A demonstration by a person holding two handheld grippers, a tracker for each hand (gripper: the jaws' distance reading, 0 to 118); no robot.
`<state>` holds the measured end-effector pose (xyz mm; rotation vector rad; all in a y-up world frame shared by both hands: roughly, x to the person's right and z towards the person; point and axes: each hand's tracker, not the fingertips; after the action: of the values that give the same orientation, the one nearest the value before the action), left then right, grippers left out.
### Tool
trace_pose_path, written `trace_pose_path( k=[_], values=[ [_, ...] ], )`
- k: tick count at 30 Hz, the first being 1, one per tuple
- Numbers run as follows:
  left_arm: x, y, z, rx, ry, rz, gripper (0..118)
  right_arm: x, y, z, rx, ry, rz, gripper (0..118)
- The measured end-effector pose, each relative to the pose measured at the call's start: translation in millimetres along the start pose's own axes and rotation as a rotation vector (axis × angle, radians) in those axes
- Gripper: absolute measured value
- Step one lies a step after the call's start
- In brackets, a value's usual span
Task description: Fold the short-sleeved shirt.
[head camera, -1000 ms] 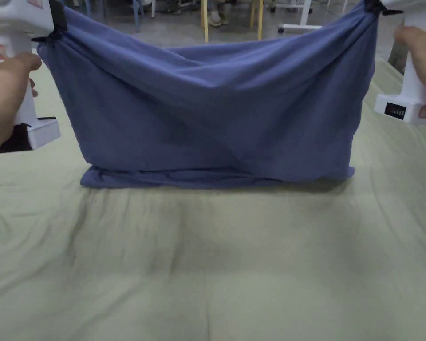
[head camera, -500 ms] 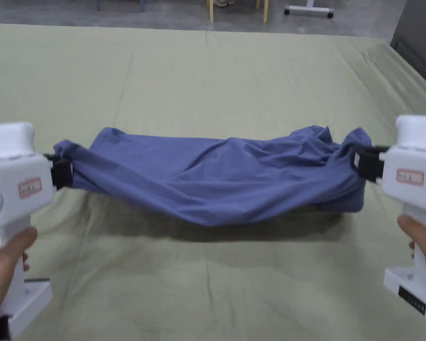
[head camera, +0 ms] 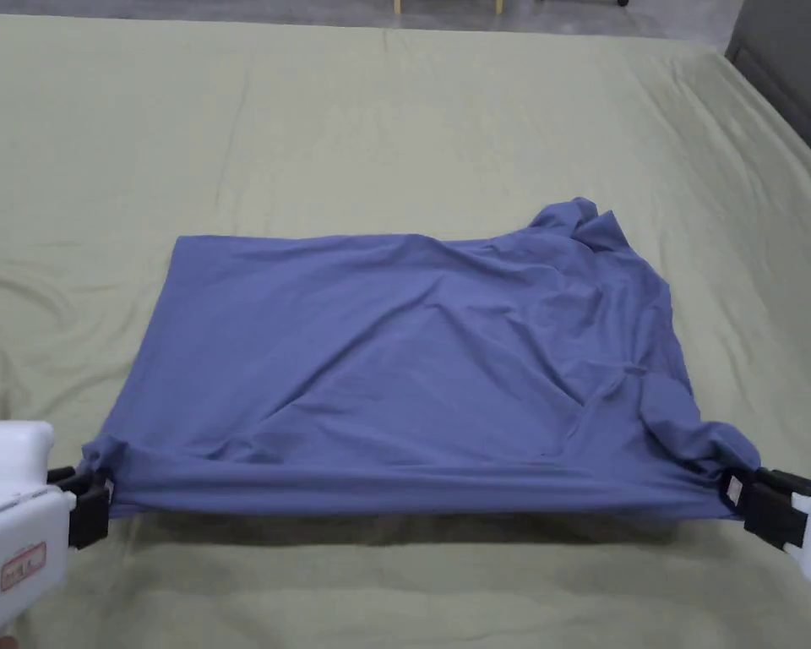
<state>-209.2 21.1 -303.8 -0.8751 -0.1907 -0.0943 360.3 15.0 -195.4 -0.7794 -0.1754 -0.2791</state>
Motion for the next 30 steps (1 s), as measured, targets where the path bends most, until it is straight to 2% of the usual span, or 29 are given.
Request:
trace_pose_path(
  k=[3,7,9,10,11,12,13,14,16,18,19,22,23,24,25,26,27,30],
  values=[
    [11,-20,-10,-0.067,0.023,-0.021,1,7,-15,-5,-0.055,-0.032,0.021,4],
    [7,-33,-24,-0.094,0.040,-0.048,1,17,-26,-18,-0.094,-0.039,0.004,4],
    [5,-31,-24,-0.086,0.045,-0.054,1,9,-26,-20,-0.095,-0.055,0.032,4],
    [6,-28,-23,-0.085,0.045,-0.052,9,7,-23,-22,-0.095,-0.068,0.055,11],
    [6,-26,-23,-0.083,0.043,-0.045,30,6,-19,-23,-0.099,-0.068,0.068,37],
    [5,-24,-23,-0.103,0.062,-0.040,64,-1,-18,-20,-0.128,-0.090,0.086,82],
    [2,-24,-19,-0.124,0.070,-0.021,78,-1,-15,-20,-0.148,-0.092,0.093,94],
    [-1,-23,-12,-0.127,0.050,0.000,79,1,-13,-14,-0.140,-0.054,0.078,94],
    [-4,-21,13,-0.107,0.032,0.036,79,-3,-10,9,-0.115,-0.044,0.052,94],
    [2,-17,54,-0.037,0.103,0.035,79,-7,-5,35,-0.070,-0.081,0.035,94],
    [6,-14,75,0.014,0.140,0.030,79,-12,-5,49,-0.023,-0.133,0.069,94],
    [17,-12,118,0.127,0.118,0.031,78,-32,-9,79,0.044,-0.180,0.137,89],
    [22,-13,123,0.161,0.125,0.029,73,-37,-11,83,0.055,-0.192,0.162,77],
    [28,-11,122,0.160,0.151,0.014,24,-42,-14,85,0.059,-0.196,0.177,20],
    [35,-13,120,0.163,0.222,0.006,0,-44,-18,81,0.069,-0.244,0.174,3],
    [35,-13,115,0.157,0.185,0.009,0,-43,-23,78,0.089,-0.207,0.151,3],
    [34,-11,108,0.099,0.139,0.012,0,-42,-22,72,0.035,-0.162,0.149,3],
    [32,-14,91,0.104,0.135,0.026,0,-43,-29,61,0.026,-0.163,0.141,3]
  ],
)
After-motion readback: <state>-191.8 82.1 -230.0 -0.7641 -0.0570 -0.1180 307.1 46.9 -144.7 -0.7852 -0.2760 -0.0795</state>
